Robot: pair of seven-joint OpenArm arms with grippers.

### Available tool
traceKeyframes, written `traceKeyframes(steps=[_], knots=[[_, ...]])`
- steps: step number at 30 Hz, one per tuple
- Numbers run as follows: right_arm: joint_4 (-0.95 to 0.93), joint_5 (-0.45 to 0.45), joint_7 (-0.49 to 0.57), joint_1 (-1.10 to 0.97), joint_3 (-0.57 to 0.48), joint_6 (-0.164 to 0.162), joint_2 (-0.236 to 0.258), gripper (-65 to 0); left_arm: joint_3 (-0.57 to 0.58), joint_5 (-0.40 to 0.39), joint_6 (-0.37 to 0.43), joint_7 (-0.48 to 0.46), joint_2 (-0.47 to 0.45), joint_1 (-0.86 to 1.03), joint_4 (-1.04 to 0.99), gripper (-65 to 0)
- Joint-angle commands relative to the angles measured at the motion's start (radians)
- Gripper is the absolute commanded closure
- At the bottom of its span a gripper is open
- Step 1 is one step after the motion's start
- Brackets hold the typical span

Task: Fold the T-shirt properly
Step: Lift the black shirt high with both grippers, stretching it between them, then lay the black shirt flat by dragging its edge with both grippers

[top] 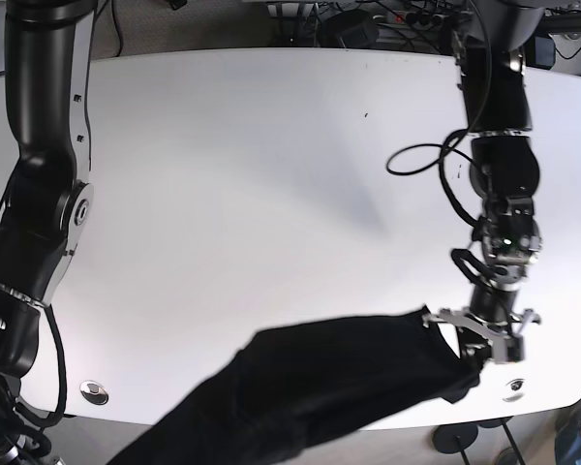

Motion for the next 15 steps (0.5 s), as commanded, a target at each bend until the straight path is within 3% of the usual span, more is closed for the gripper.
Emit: traceKeyframes(steps=[1,3,7,11,15], knots=[[-0.057,0.016,0.081,0.09,0.001,-0.017,0.008,-2.1,-0.041,-0.062,-0.008,-0.026,-0.082,-0.077,-0.01,-0.7],[-0.12,0.016,0.107,0.115,0.001,-0.037,0.007,-2.1,-0.07,-0.12,-0.008,-0.026,-0.168,-0.123,-0.041,-0.7],[-0.122,0.026,0.116,0.064,0.009,-0.04,0.005,-2.1,-0.074,-0.221,-0.008,-0.026,-0.269,-0.146,-0.069,-0.7],[0.042,0.028,0.115,-0.139,0.012,-0.072,0.002,-2.1,-0.074,-0.246,-0.01,-0.026,-0.283,-0.04,-0.059,-0.6],[0.236,0.028,0.115,-0.473,0.063,-0.074,-0.036,-2.1,-0.075,-0.252,-0.01,-0.034,-0.264,0.142,-0.044,-0.6]])
